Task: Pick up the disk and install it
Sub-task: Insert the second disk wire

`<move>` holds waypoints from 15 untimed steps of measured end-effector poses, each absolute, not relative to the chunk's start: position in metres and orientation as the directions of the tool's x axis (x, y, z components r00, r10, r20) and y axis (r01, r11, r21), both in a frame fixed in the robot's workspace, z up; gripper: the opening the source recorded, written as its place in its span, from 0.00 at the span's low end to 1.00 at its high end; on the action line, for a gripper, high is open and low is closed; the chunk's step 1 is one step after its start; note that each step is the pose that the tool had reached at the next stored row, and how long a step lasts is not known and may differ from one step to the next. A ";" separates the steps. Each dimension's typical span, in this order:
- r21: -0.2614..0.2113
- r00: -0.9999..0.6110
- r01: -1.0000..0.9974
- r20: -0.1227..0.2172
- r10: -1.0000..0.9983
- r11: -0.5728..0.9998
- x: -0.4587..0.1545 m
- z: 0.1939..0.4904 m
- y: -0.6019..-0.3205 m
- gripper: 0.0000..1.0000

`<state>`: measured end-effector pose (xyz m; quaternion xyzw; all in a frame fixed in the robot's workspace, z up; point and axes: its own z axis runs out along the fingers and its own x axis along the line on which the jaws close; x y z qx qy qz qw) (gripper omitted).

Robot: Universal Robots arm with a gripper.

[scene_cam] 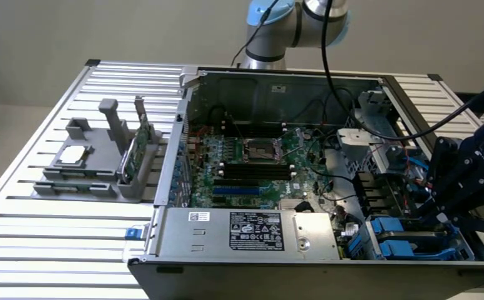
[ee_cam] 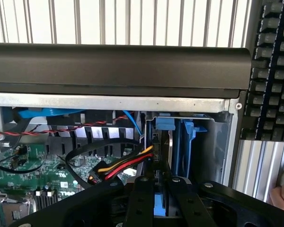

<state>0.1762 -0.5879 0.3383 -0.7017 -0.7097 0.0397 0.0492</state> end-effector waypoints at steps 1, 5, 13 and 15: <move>-0.125 -0.010 0.992 0.014 1.000 0.012 0.176 0.338 -0.588 0.17; -0.125 -0.010 0.992 0.011 1.000 0.012 0.176 0.338 -0.587 0.17; -0.124 -0.011 0.992 0.010 1.000 0.012 0.177 0.336 -0.586 0.17; -0.123 -0.011 0.992 0.009 1.000 0.012 0.177 0.336 -0.586 0.17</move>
